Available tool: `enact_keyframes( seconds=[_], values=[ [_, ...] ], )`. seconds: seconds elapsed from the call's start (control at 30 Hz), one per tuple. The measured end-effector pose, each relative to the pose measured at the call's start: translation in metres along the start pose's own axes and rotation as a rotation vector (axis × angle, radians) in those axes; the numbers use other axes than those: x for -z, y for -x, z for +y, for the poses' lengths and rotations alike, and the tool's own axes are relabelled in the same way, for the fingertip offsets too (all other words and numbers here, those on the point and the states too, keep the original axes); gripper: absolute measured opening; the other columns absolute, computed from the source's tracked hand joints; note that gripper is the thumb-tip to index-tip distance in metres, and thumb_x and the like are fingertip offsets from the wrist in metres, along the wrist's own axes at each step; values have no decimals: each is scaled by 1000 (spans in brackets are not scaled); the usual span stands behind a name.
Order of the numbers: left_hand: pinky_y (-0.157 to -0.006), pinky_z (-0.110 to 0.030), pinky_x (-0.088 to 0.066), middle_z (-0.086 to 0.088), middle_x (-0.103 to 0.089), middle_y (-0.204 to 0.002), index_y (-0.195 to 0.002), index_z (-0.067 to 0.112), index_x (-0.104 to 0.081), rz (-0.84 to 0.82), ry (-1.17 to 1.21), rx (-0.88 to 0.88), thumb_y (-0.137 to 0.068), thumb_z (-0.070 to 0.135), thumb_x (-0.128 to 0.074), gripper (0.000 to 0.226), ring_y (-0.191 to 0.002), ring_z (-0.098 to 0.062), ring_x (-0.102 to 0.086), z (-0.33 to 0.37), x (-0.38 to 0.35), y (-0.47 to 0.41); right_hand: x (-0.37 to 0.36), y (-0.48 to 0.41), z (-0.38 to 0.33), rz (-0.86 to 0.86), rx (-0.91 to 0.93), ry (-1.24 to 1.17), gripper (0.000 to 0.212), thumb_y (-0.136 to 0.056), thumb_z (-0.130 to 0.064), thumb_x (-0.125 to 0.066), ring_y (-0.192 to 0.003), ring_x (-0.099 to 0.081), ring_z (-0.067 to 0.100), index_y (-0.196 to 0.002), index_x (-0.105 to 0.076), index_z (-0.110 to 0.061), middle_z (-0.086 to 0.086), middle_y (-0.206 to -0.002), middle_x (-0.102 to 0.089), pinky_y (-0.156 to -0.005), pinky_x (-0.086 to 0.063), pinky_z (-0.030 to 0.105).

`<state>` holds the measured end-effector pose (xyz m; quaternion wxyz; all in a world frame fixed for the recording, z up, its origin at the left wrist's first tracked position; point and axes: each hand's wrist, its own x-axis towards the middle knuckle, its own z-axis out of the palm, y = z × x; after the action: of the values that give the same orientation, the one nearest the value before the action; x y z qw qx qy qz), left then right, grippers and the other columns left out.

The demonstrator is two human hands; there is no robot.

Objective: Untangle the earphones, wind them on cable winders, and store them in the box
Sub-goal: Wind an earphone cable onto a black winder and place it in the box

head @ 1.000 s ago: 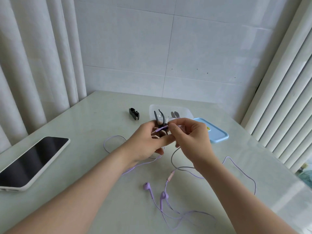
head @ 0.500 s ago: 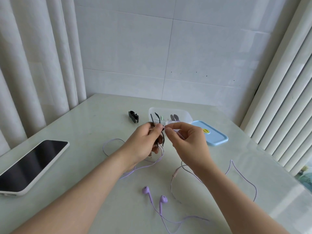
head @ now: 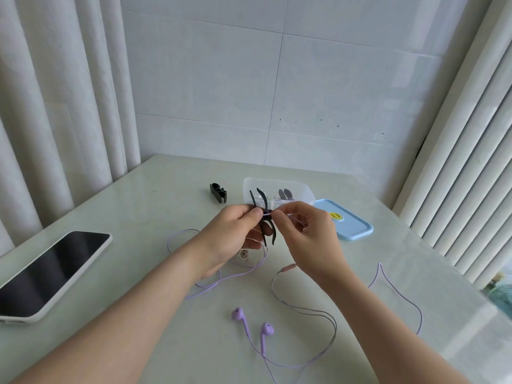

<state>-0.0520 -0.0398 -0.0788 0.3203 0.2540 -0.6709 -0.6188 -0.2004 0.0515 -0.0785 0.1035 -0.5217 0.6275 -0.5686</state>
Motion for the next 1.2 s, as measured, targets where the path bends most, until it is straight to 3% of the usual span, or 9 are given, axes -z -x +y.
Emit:
enact_keyframes(
  seconds=[0.17, 0.33, 0.43, 0.5, 0.6, 0.7, 0.83, 1.03, 1.2],
  values=[
    [-75, -39, -53, -4, -60, -84, -106, 9, -71, -8, 61, 12, -113, 26, -45, 33, -78, -19, -53, -2, -2, -2, -3, 2, -2, -102, -27, -20, 18, -104, -26, -61, -65, -46, 11, -90, -70, -20, 3, -71, -61, -61, -40, 24],
    [-84, -45, -52, 2, -62, -88, -110, 13, -72, -65, -31, -49, -107, 34, -56, 27, -82, -18, -58, -5, 1, -2, -1, 2, -4, -73, -60, -80, 17, -104, -24, -60, -65, -50, 10, -92, -69, -15, 13, -78, -66, -62, -41, 22],
    [-82, -46, -50, 1, -62, -89, -107, 20, -74, -76, -40, -47, -100, 44, -58, 30, -82, -18, -58, -4, 1, -2, 1, 2, -5, -68, -78, -97, 18, -106, -23, -56, -62, -53, 2, -94, -67, -15, -1, -77, -72, -62, -41, 18],
    [-81, -46, -49, -1, -59, -91, -109, 19, -74, -71, -40, -42, -100, 45, -57, 33, -82, -19, -57, -4, 2, -2, 1, 2, -5, -82, -84, -88, 18, -107, -25, -55, -62, -52, 5, -95, -65, -16, -2, -79, -75, -63, -43, 25],
    [-81, -38, -54, -5, -58, -93, -114, 11, -73, -66, -19, -63, -110, 32, -53, 29, -83, -20, -54, -6, 4, -2, 1, 2, -6, -72, -93, -102, 17, -106, -26, -56, -61, -49, 14, -93, -65, -18, -1, -78, -76, -64, -44, 36],
    [-83, -36, -58, -3, -64, -90, -113, 14, -76, -21, 31, -91, -109, 27, -55, 25, -82, -19, -60, -4, 2, -1, 0, 1, -6, -38, -126, -112, 17, -104, -28, -59, -58, -45, 15, -92, -69, -20, 2, -75, -76, -61, -40, 35],
    [-84, -35, -58, -6, -71, -95, -124, 12, -71, 9, 130, -144, -105, 22, -60, 24, -86, -19, -66, 3, 4, 0, 3, -1, -6, 4, -172, -98, 22, -103, -26, -59, -58, -47, 9, -90, -76, -21, 0, -66, -67, -58, -38, 22],
    [-99, -50, -53, -20, -73, -115, -125, 5, -68, -103, 179, -65, -107, 20, -56, 26, -106, -28, -69, 5, 8, 2, 4, -1, -2, 66, -161, -63, 21, -100, -33, -66, -51, -35, 10, -86, -73, -19, -10, -52, -42, -54, -31, 24],
    [-80, -33, -57, -24, -72, -123, -122, 3, -68, -114, 225, -96, -106, 14, -56, 23, -102, -27, -71, 8, 6, 4, 4, -3, -3, 30, -175, 4, 20, -99, -32, -67, -49, -38, 10, -84, -74, -21, -9, -49, -51, -53, -33, 24]
  ],
)
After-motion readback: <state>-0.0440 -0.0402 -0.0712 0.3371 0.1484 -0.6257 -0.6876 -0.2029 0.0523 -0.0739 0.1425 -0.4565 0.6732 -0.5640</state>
